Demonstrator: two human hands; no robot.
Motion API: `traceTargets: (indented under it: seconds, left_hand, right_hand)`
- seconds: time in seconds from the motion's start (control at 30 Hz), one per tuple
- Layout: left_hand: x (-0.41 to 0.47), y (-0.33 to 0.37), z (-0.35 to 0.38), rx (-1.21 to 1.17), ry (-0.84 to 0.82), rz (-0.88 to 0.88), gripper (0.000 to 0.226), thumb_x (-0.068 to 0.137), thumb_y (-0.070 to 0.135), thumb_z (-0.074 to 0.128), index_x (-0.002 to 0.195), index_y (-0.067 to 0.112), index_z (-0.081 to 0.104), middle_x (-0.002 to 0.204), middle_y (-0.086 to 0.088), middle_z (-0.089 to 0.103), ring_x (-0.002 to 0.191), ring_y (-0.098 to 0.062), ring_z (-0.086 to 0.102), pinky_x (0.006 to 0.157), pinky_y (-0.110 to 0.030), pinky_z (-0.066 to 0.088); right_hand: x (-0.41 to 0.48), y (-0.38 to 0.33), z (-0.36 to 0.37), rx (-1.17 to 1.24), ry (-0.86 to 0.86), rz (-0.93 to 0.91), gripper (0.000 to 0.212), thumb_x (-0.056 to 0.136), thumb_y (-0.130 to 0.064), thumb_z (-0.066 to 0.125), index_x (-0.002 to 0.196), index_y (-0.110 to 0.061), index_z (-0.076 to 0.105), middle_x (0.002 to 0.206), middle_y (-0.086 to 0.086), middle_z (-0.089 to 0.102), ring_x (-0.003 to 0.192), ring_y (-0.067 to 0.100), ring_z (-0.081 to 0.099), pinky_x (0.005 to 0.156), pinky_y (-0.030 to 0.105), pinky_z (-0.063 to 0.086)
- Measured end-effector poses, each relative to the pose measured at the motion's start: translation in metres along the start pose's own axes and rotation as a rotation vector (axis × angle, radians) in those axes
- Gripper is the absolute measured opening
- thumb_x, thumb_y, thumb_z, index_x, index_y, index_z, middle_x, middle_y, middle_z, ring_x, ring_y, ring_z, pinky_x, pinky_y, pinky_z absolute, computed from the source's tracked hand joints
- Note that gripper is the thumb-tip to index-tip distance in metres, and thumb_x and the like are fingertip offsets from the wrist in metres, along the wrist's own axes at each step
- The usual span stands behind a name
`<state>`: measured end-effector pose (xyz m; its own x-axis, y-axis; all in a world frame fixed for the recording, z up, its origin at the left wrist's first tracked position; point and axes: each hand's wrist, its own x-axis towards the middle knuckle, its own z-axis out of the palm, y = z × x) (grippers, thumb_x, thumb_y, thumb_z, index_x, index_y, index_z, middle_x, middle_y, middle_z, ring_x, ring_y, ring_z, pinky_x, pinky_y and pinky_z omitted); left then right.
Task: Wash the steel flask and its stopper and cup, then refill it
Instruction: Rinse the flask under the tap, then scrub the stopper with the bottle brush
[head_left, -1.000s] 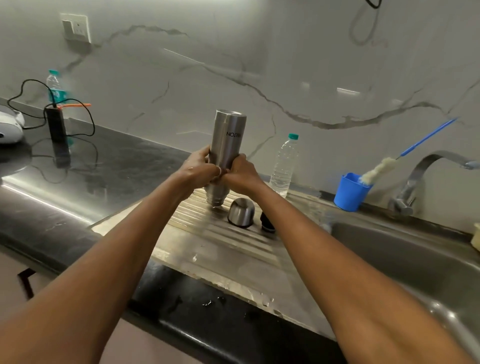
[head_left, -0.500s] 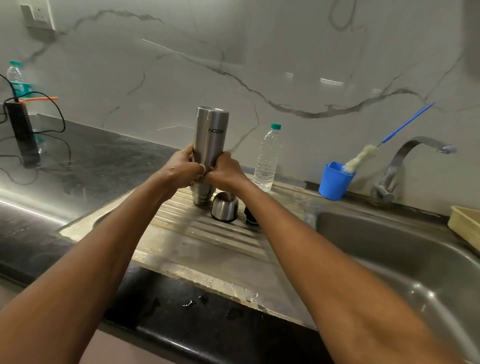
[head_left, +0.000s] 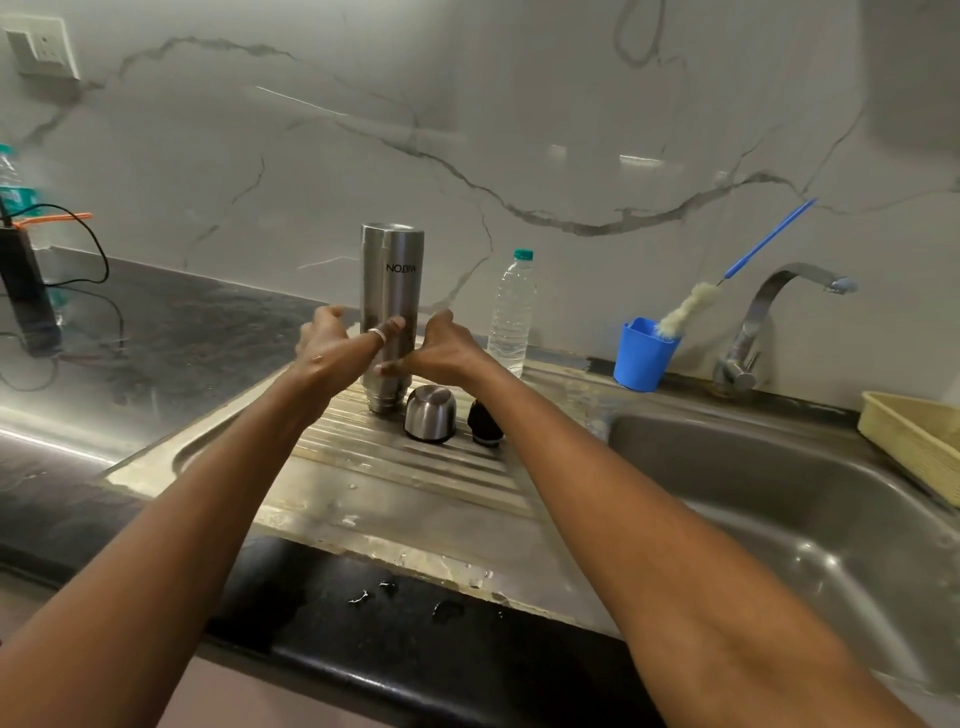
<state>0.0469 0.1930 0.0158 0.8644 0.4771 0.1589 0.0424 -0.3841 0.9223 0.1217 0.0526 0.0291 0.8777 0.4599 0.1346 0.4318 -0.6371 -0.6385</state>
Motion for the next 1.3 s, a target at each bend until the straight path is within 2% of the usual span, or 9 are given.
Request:
traceTargets:
  seconds: [0.07, 0.13, 0.33, 0.43, 0.57, 0.67, 0.8, 1.2, 1.3]
  left_hand:
    - [-0.008, -0.001, 0.0, -0.019, 0.163, -0.013, 0.073, 0.087, 0.062, 0.068, 0.138, 0.014, 0.047, 0.134, -0.011, 0.052, 0.12, -0.026, 0.052, 0.098, -0.043, 0.047]
    - [-0.021, -0.003, 0.004, -0.021, 0.229, -0.006, 0.048, 0.095, 0.048, 0.064, 0.126, 0.012, 0.057, 0.122, -0.009, 0.06, 0.107, -0.023, 0.055, 0.086, -0.037, 0.044]
    - [-0.049, -0.013, 0.025, 0.166, 0.093, 0.053, 0.016, 0.087, 0.017, 0.067, 0.101, 0.02, 0.074, 0.102, -0.004, 0.073, 0.101, -0.025, 0.066, 0.088, -0.037, 0.052]
    - [-0.052, -0.015, 0.034, 0.243, 0.02, 0.08, 0.028, 0.083, 0.013, 0.069, 0.109, 0.022, 0.074, 0.109, -0.003, 0.074, 0.106, -0.025, 0.066, 0.095, -0.041, 0.053]
    - [-0.047, -0.018, 0.04, 0.287, 0.011, 0.111, 0.036, 0.082, 0.015, 0.074, 0.118, 0.02, 0.073, 0.111, -0.001, 0.073, 0.105, -0.024, 0.066, 0.096, -0.041, 0.054]
    - [-0.046, -0.015, 0.046, 0.285, 0.008, 0.132, 0.038, 0.083, 0.014, 0.072, 0.12, 0.02, 0.073, 0.108, 0.001, 0.072, 0.107, -0.024, 0.066, 0.097, -0.041, 0.053]
    - [-0.045, -0.013, 0.052, 0.297, 0.01, 0.153, 0.043, 0.082, 0.013, 0.072, 0.125, 0.019, 0.071, 0.116, -0.002, 0.073, 0.112, -0.024, 0.066, 0.1, -0.041, 0.052]
    - [-0.041, -0.017, 0.053, 0.277, 0.01, 0.142, 0.049, 0.081, 0.008, 0.071, 0.129, 0.014, 0.068, 0.116, -0.005, 0.074, 0.112, -0.024, 0.067, 0.101, -0.04, 0.053]
    - [-0.04, -0.015, 0.054, 0.279, 0.005, 0.145, 0.051, 0.08, 0.005, 0.07, 0.131, 0.015, 0.067, 0.117, -0.005, 0.073, 0.111, -0.023, 0.067, 0.101, -0.041, 0.053]
  right_hand:
    - [-0.01, 0.002, -0.009, -0.04, -0.025, 0.007, 0.07, 0.082, -0.038, 0.084, 0.129, -0.007, 0.044, 0.096, -0.002, 0.05, 0.087, 0.012, 0.05, 0.055, 0.022, 0.031]
    - [-0.017, 0.002, -0.014, -0.099, -0.051, 0.019, 0.044, 0.083, -0.04, 0.083, 0.103, -0.013, 0.054, 0.083, -0.004, 0.05, 0.072, 0.008, 0.046, 0.054, 0.024, 0.031]
    - [-0.034, 0.005, -0.02, -0.199, -0.141, 0.055, 0.045, 0.082, -0.036, 0.082, 0.061, -0.016, 0.048, 0.06, -0.003, 0.042, 0.056, 0.012, 0.037, 0.049, 0.025, 0.026]
    - [-0.036, 0.009, -0.02, -0.241, -0.168, 0.044, 0.036, 0.08, -0.039, 0.083, 0.086, -0.007, 0.068, 0.078, 0.004, 0.059, 0.07, 0.016, 0.051, 0.056, 0.028, 0.037]
    - [-0.043, 0.012, -0.026, -0.255, -0.192, 0.028, 0.061, 0.08, -0.037, 0.082, 0.126, 0.0, 0.065, 0.127, 0.015, 0.065, 0.11, 0.028, 0.064, 0.092, 0.042, 0.054]
    - [-0.041, 0.018, -0.028, -0.28, -0.222, 0.014, 0.056, 0.08, -0.034, 0.082, 0.123, -0.001, 0.067, 0.125, 0.015, 0.067, 0.096, 0.022, 0.061, 0.08, 0.035, 0.05]
    - [-0.042, 0.026, -0.027, -0.307, -0.223, 0.019, 0.052, 0.081, -0.033, 0.081, 0.123, -0.005, 0.066, 0.123, 0.013, 0.066, 0.112, 0.028, 0.063, 0.094, 0.043, 0.054]
    - [-0.035, 0.038, -0.007, -0.305, -0.127, -0.043, 0.035, 0.075, -0.04, 0.083, 0.093, -0.014, 0.07, 0.091, 0.005, 0.067, 0.084, 0.022, 0.061, 0.064, 0.035, 0.046]
    - [-0.036, 0.039, -0.006, -0.308, -0.117, -0.06, 0.032, 0.075, -0.042, 0.081, 0.088, -0.019, 0.065, 0.09, 0.002, 0.065, 0.085, 0.023, 0.06, 0.068, 0.036, 0.049]
